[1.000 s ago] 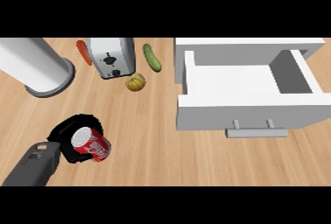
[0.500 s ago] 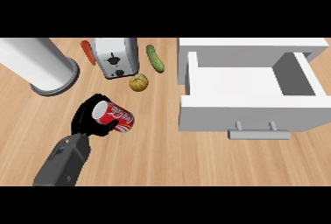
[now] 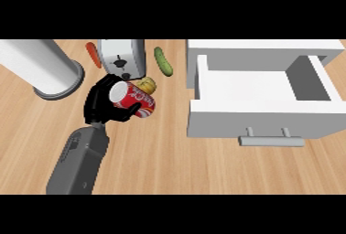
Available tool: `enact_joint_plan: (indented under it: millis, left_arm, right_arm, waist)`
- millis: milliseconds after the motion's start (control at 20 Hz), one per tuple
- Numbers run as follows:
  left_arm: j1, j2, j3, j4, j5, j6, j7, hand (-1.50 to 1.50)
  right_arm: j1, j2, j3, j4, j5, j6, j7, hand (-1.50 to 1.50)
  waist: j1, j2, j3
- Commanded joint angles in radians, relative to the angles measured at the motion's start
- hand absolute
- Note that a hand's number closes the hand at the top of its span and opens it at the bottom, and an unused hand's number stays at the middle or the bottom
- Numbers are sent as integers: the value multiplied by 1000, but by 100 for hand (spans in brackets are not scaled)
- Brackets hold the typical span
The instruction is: Pick up the can, place it into the drawer and close the drawer
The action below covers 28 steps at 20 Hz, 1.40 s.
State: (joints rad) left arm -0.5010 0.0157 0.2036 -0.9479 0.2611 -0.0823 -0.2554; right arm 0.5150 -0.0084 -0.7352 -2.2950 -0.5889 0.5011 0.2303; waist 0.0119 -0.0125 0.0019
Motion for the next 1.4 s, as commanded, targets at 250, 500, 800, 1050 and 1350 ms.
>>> enact_joint_plan:
  millis: [250, 500, 800, 1050, 1350]
  left_arm:
    - [-18, -15, -170, -393, -18, 263, 306, 150]
    - [-77, -15, -265, -436, -19, 379, 383, 150]
    - [-317, -15, -218, -280, -44, 442, 398, 150]
    - [-370, -16, -310, -228, 12, 533, 388, 150]
    - [-522, -16, -315, -170, 19, 597, 454, 150]
  right_arm:
    - [-17, 8, 28, -23, 5, -16, 20, -150]
    - [-50, 0, 13, 4, 10, -23, 30, -150]
    - [-74, 8, 48, -1, 72, -19, 2, -150]
    - [-52, -3, -11, 32, -15, 30, 10, -150]
    - [-37, 8, 62, 3, 37, -23, 17, -150]
  waist:
    - [-12, 8, -1]
    - [-19, 11, -2]
    - [-32, 16, -2]
    - [-37, 14, -2]
    - [-33, 13, -2]
